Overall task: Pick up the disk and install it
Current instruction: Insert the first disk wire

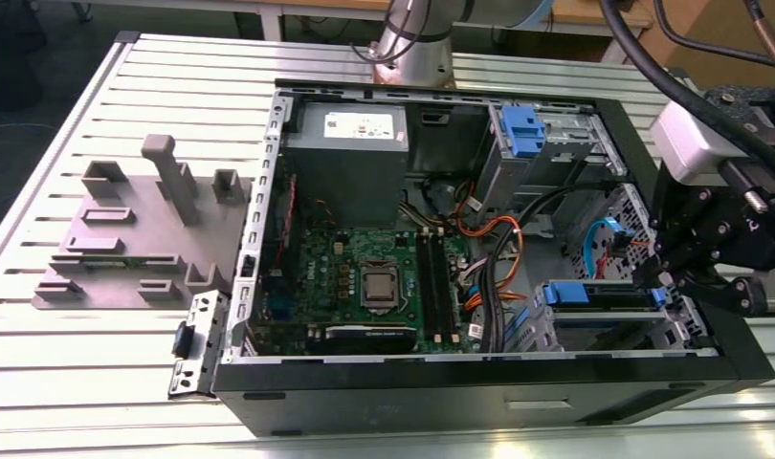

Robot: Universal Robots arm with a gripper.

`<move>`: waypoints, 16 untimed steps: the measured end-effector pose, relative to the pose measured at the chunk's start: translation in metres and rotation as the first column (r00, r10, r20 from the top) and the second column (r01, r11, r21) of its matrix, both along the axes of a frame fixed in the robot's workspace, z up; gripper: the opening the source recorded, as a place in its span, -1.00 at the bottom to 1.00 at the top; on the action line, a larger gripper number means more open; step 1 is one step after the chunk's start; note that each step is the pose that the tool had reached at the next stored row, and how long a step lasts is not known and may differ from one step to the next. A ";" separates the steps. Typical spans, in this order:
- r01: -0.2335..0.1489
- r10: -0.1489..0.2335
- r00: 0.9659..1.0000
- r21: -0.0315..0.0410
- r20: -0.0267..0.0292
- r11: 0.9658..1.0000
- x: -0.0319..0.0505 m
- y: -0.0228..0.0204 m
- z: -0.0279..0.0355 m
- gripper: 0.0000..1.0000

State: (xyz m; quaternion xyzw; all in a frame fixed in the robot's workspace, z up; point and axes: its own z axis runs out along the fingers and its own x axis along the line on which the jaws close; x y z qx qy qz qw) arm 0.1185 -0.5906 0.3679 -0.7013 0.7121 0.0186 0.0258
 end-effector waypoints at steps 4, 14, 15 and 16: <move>0.000 0.000 1.000 0.000 0.000 1.000 0.0016 -0.0001 0.0000 -0.79; 0.000 0.000 1.000 0.000 -0.001 1.000 0.0036 -0.0001 0.0000 -0.79; 0.000 0.000 1.000 0.000 -0.001 1.000 0.0050 -0.0001 -0.0001 -0.79; 0.000 0.000 1.000 0.000 -0.002 1.000 0.0067 -0.0001 -0.0001 -0.79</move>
